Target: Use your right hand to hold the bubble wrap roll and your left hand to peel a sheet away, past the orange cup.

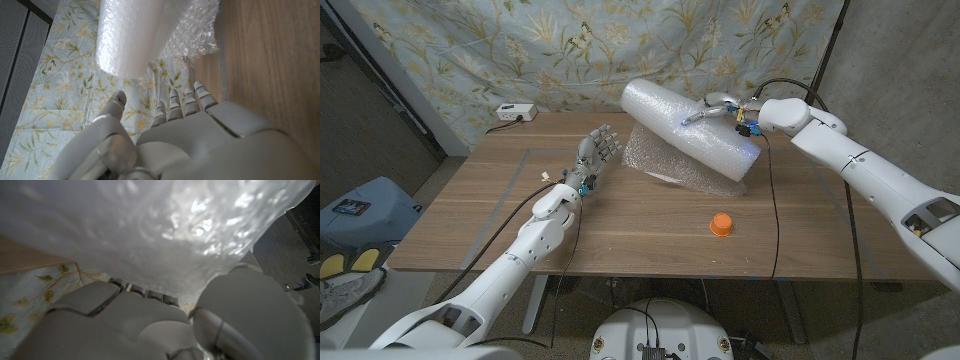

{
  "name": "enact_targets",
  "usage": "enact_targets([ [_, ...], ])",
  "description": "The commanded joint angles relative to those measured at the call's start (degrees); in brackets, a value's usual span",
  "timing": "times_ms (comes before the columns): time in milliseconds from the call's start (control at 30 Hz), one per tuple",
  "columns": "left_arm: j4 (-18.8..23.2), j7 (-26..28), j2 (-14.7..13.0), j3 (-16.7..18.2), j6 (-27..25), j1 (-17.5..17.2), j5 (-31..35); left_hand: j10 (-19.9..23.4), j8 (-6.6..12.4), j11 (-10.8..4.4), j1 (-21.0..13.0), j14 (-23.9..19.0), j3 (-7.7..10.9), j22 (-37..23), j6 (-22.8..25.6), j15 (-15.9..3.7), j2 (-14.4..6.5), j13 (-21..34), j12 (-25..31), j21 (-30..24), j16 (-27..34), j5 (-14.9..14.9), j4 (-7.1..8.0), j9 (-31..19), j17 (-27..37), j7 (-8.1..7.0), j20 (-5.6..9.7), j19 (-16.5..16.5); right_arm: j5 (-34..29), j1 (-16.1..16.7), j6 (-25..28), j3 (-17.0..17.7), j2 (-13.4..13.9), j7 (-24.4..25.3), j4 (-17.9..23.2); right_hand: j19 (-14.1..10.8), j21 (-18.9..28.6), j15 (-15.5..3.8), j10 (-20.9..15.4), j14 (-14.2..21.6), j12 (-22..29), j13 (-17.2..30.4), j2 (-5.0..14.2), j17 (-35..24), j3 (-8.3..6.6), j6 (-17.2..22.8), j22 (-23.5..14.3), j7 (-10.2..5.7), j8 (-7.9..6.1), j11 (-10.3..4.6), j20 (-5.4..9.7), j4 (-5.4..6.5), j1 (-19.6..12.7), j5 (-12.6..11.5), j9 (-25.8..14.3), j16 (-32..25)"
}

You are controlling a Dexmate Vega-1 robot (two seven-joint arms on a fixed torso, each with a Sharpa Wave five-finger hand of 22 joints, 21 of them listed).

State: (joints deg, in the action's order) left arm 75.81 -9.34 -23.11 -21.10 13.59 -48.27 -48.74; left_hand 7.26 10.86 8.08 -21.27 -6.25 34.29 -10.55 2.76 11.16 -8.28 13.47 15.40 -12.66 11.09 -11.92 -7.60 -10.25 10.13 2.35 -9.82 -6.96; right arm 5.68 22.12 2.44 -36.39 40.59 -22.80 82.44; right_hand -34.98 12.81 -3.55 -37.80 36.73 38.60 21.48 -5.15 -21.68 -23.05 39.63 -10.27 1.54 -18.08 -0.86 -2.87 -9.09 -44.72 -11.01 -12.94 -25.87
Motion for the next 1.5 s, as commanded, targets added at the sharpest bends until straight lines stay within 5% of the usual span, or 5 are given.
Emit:
enact_targets([
  [33, -2.2, -1.42, 0.59, -0.15, -0.89, 1.9, -0.23, 0.27, 0.02, 0.27, -0.63, -0.21, 0.22, -0.14, 0.41, 0.18, -0.1, 0.08, -0.18, 0.01, -0.14, -0.22, -0.37, -0.16, 0.2, 0.18, -0.3, -0.38, 6.73, 1.43, 4.83, 2.38, 1.11, 0.43, 2.87, -0.73, 0.45, -3.34, -1.26, 0.68, 0.72, 0.33, 3.7, -0.11, 0.32, 0.81, -0.13, -0.14, -0.1, -0.17, -0.17, -0.01, -3.43, 0.13, -0.28, -0.32],
  [800, -5.86, -5.12, 1.45, 0.33, -0.44, 3.29, -1.23, 0.28, 0.06, 0.29, -0.72, -0.29, 0.22, -0.16, 0.59, 0.14, -0.22, 0.17, -0.27, 0.09, -0.14, -0.26, -0.43, -0.18, 0.24, 0.26, -0.35, -0.4, 14.83, 2.86, 15.11, 3.37, 1.7, 3.54, 9.37, -1.54, 0.54, -3.05, -1.54, 1.65, 1.04, 0.34, 4.31, -0.33, 0.64, 1.31, -0.16, 0.49, 0.16, 0.31, -0.45, -0.04, -4.18, 0.5, -0.67, -0.77],
  [1500, -5.86, -4.87, 3.52, 0.21, 0.24, 2.31, -2.06, 0.56, 0.08, 0.37, -0.94, -0.76, 0.26, -0.17, 0.82, 0.13, -0.27, 0.23, -0.24, -0.01, -0.01, -0.32, -0.6, -0.18, 0.22, 0.43, -0.38, -0.86, 19.74, 4.27, 20.68, 4.5, -2.5, 14.16, 11.33, -2.7, 0.8, -3.26, -2.39, 2.9, 1.44, 0.13, 4.37, -0.27, 0.55, 2.02, -0.19, 0.67, 0.31, 0.16, -0.26, -0.27, -5.05, 0.67, -0.97, -0.82],
])
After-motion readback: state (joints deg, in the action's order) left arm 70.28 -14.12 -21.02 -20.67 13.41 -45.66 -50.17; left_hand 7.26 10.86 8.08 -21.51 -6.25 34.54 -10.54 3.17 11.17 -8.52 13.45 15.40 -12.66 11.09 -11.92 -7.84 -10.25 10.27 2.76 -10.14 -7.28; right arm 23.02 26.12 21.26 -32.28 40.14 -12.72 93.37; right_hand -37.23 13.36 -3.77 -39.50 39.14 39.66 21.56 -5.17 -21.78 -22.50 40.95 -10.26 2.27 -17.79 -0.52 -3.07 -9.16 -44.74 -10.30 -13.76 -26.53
